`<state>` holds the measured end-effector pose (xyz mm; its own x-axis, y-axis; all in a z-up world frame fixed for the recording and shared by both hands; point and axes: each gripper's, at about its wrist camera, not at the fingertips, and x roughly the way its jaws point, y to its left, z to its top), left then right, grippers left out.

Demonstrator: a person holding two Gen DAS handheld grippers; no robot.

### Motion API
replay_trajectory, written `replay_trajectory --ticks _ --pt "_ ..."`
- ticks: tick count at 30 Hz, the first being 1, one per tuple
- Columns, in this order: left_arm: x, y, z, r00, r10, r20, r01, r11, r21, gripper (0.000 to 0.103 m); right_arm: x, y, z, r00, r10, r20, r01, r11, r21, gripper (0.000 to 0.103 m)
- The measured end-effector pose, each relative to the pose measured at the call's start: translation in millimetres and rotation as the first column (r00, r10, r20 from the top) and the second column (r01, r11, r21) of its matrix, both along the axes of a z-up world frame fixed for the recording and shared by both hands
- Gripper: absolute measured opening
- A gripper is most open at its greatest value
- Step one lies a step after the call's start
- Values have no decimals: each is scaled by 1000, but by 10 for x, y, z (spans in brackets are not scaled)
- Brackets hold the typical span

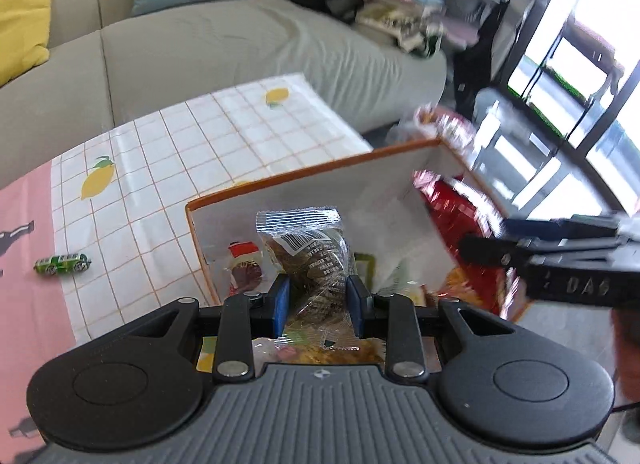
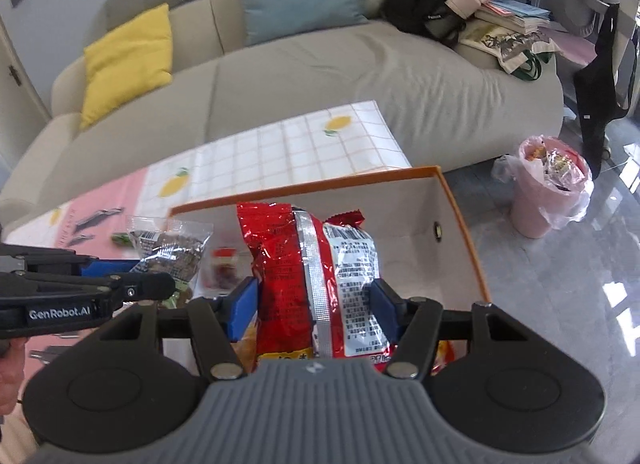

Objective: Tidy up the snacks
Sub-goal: 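Lower both held bags into the orange box, then open both grippers to release the bags and withdraw from the box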

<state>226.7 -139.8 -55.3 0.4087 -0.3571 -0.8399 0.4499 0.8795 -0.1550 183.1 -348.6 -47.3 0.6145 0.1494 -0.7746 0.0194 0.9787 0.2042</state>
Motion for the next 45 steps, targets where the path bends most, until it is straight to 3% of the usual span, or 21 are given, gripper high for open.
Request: replay_trajectory --ticks 6,13,30,36,43,44,45 --pt "193 -195 -272 998 -34 -44 41 986 162 33 404 -122 -232 998 -7 -64 3 999 -55 60" --pt "351 -299 -503 995 -57 -76 73 971 229 33 748 -158 -556 986 18 -167 -32 996 -82 60" --pt "485 -401 -650 997 -50 -61 65 954 291 36 1038 11 -988 959 58 -276 -107 980 -166 58" --pt "455 -434 -659 996 -80 -45 90 946 311 45 1055 19 -1010 955 47 -292 -101 979 -174 58" --pt "436 -386 -587 997 -68 -19 71 954 292 57 1062 30 -974 957 39 -286 -96 978 -187 60" --pt "430 -379 -573 998 -69 -15 70 953 293 58 1061 26 -974 957 37 -287 -94 978 -188 63" --pt "426 -372 -555 998 -68 -10 68 953 294 59 1058 22 -977 957 35 -288 -92 978 -189 73"
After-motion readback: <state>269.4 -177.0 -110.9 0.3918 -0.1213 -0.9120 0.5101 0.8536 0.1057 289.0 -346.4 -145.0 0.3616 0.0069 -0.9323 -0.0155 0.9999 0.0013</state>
